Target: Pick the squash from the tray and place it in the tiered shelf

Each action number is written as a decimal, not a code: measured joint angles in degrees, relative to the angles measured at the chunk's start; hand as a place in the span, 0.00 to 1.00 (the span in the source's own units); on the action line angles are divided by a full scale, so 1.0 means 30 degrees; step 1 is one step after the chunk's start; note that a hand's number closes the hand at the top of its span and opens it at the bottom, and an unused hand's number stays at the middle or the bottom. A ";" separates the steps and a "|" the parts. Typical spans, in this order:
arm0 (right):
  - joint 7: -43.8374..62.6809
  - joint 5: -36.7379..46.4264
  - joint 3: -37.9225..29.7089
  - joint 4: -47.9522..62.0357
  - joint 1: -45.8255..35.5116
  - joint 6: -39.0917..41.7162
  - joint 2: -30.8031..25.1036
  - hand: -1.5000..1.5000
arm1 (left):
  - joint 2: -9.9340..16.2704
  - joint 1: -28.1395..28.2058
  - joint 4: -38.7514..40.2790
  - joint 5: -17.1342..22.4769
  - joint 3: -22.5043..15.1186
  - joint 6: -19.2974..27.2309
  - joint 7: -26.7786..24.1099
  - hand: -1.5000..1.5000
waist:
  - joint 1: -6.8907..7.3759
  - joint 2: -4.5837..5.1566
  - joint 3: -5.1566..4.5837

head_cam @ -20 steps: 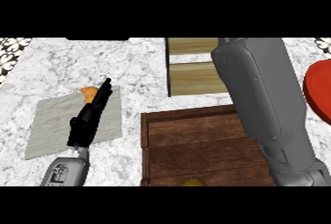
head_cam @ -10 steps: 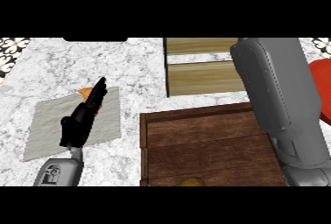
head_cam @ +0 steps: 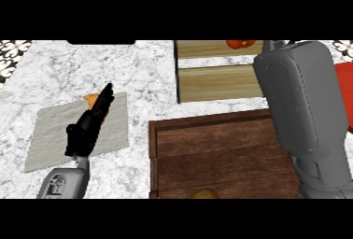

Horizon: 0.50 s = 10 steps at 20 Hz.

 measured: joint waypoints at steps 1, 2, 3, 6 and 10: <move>-0.0042 -0.0345 -0.0098 -0.0271 -0.0008 -0.0016 0.0085 0.00 | -0.0243 -0.0153 0.0021 -0.0182 -0.0154 0.0261 0.0144 0.50 | -0.0003 0.0000 0.0003; -0.0058 -0.0552 -0.0133 -0.0429 0.0009 -0.0043 0.0198 0.00 | -0.0125 -0.0078 -0.0419 -0.0105 -0.0133 0.0147 0.0487 0.50 | 0.0033 -0.0006 0.0002; -0.0055 -0.0870 -0.0226 -0.0666 -0.0114 0.0109 0.0192 0.00 | -0.0169 -0.0106 -0.0509 -0.0202 -0.0178 0.0251 0.0576 0.50 | 0.0040 -0.0004 0.0004; -0.0495 -0.2115 -0.0424 -0.1531 0.0037 0.0616 0.0012 0.00 | -0.0154 -0.0033 -0.0413 -0.0189 -0.0197 0.0144 0.0317 0.50 | 0.0032 -0.0004 0.0000; -0.0228 -0.2822 -0.0713 -0.2651 -0.0184 0.0754 -0.0034 0.00 | -0.0144 0.0241 -0.0415 -0.0129 -0.0169 0.0058 0.0188 0.50 | 0.0043 -0.0008 -0.0001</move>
